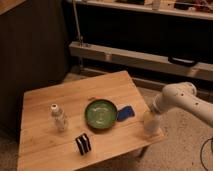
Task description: Place the ceramic cup over the eraser
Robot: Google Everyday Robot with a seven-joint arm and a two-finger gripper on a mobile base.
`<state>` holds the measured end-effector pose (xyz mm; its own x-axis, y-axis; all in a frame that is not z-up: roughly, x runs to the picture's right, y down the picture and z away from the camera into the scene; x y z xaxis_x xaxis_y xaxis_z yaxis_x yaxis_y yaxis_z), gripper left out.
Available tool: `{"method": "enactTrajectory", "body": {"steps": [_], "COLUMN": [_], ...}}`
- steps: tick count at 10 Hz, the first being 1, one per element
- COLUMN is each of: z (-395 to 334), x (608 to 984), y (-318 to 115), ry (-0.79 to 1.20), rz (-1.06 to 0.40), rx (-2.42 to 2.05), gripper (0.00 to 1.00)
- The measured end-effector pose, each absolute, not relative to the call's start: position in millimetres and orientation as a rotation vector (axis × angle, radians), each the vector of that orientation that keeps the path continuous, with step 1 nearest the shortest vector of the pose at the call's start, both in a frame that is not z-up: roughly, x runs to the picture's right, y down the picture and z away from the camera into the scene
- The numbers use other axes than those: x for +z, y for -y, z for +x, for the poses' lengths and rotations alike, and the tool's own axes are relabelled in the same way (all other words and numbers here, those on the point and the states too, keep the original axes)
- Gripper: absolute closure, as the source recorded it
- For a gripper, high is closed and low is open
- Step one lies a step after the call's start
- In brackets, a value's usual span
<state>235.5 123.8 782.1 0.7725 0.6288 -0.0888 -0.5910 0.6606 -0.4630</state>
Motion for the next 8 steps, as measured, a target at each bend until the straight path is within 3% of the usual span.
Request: {"method": "enactTrajectory", "body": {"steps": [4,8], "z": [234.9,294.7], "x": [795.7,791.5], "y": [-108.3,-113.6], "ry": [-0.029,-0.04], "rz": [-0.49,-0.483], "rx": [0.679,0.761], "gripper": [0.2,0.2]}}
